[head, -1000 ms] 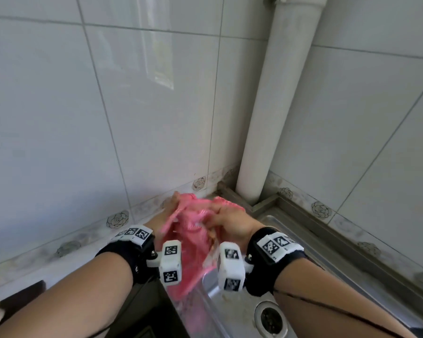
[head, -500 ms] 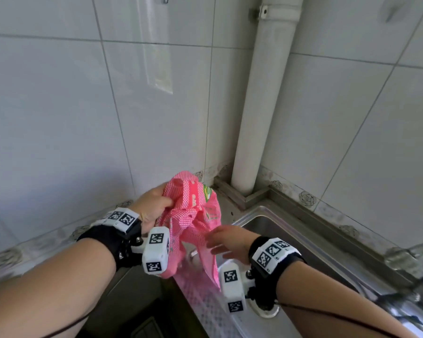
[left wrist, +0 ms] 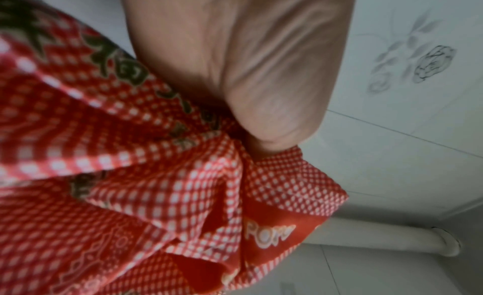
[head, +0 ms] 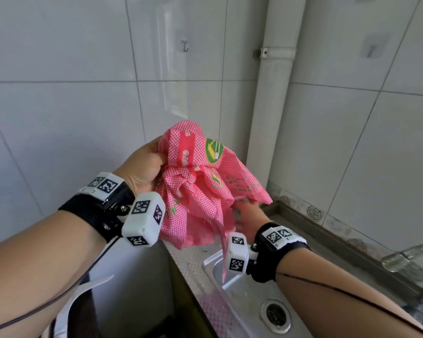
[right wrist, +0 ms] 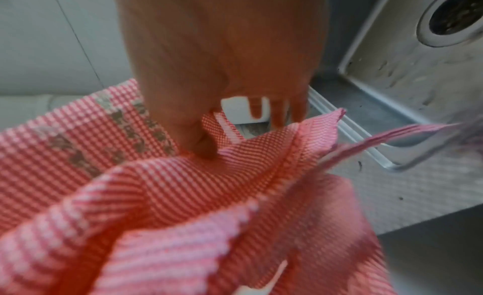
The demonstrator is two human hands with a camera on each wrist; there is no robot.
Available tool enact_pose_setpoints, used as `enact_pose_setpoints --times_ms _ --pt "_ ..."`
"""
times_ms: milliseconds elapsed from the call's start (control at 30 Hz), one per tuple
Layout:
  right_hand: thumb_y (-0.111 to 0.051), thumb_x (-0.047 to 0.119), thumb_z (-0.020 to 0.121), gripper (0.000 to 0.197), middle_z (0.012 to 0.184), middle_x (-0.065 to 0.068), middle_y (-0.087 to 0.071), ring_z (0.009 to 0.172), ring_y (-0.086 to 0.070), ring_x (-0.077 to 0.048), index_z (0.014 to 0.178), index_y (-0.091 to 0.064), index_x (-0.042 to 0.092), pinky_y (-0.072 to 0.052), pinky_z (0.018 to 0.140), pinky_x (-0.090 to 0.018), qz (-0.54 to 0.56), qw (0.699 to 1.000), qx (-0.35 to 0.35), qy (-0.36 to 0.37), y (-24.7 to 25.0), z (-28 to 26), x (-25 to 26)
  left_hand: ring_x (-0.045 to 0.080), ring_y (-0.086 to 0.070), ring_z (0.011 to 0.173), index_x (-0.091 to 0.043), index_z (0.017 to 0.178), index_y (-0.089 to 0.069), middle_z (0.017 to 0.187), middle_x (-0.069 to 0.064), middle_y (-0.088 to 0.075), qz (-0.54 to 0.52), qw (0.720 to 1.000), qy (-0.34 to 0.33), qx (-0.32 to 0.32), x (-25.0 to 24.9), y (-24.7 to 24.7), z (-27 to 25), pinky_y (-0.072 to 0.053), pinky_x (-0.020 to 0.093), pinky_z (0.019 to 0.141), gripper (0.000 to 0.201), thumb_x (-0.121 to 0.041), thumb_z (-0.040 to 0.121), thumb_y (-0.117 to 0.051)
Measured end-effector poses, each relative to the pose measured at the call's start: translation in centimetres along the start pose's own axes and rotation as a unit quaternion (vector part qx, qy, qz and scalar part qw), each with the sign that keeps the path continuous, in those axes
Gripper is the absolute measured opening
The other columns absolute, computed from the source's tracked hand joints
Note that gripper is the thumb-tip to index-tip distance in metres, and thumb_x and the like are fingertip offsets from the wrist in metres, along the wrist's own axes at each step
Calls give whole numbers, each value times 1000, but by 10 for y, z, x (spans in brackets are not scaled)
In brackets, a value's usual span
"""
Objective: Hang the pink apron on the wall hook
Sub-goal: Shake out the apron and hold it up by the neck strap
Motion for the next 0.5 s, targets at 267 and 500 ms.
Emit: enact_pose_setpoints --times_ms 267,500 --pt "-58 23 89 34 106 -6 -64 93 -64 -20 121 -56 14 -54 84 -35 183 971 47 148 -12 -30 117 40 -68 90 3 123 -60 110 27 -67 7 999 30 -29 6 28 -24 -59 46 73 40 11 84 -55" --pt "-52 23 96 15 85 -1 -62 76 -61 -16 82 -57 22 -54 83 -40 162 963 56 209 -28 -54 180 45 -60 113 -7 121 -64 121 27 -64 36 994 87 -46 20 51 -30 -46 55 100 31 -13 94 -50"
Point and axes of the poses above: each hand's wrist, its own z-axis towards the middle knuckle, its own y-axis out of the back of the hand, x = y × z, the point moved 10 cm from there along z, towards the middle knuckle
